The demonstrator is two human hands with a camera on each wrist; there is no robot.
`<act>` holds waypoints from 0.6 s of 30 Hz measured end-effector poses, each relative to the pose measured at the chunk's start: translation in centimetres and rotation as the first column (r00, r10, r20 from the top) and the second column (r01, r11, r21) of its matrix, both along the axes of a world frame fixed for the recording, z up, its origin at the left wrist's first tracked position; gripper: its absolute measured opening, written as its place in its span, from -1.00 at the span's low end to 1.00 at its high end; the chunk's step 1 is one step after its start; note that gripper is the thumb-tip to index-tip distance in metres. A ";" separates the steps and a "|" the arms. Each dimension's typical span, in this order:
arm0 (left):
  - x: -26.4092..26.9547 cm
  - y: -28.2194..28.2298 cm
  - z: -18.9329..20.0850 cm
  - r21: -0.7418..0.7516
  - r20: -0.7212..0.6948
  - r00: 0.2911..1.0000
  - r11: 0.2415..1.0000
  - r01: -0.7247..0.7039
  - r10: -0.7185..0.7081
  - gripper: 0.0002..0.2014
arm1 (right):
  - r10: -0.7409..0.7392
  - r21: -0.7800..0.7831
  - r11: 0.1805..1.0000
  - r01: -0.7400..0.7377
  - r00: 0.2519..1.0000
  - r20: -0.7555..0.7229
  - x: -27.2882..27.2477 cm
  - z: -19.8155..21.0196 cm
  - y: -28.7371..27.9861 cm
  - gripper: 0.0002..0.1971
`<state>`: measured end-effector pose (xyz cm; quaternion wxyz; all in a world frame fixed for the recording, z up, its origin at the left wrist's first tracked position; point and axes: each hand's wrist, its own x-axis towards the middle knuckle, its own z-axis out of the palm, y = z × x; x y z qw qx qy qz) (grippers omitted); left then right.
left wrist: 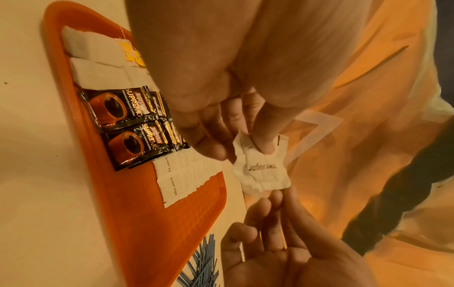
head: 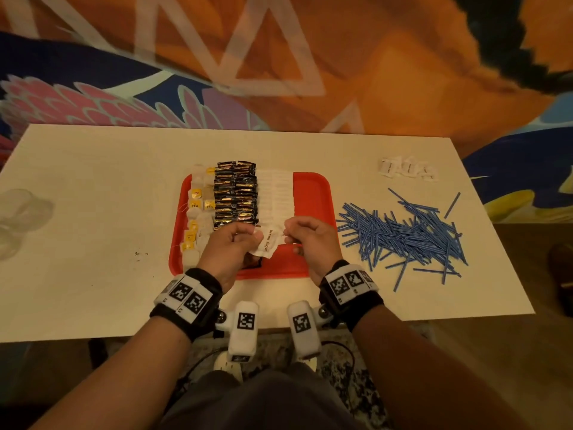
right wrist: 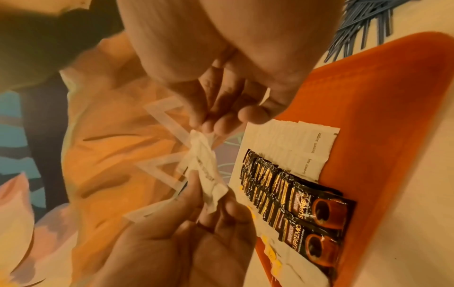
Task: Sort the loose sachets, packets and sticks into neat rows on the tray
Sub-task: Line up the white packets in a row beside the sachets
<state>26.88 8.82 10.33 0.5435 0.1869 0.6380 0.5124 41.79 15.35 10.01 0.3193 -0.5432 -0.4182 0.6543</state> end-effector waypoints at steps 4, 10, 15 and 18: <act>0.3 -0.4 -0.4 0.008 0.024 1.000 1.000 0.009 -0.009 -0.93 | 0.130 0.006 0.991 -0.130 0.991 0.032 -0.2 -0.1 -0.5 -0.95; 0.9 -0.6 -0.8 -0.008 0.027 1.000 1.000 0.013 -0.013 -0.78 | 0.039 -0.043 0.998 -0.038 0.999 0.031 -0.9 -0.3 -0.5 -0.79; 0.9 -0.5 -1.1 -0.035 0.114 0.986 0.992 -0.119 0.122 -0.90 | 0.219 -0.048 0.975 -0.216 0.974 0.052 -0.4 -0.8 -1.5 -0.83; 1.0 -0.6 -1.3 -0.054 0.131 0.984 0.992 -0.115 0.121 -0.92 | 0.233 -0.028 0.972 -0.232 0.969 0.075 -0.3 -0.9 -1.1 -0.92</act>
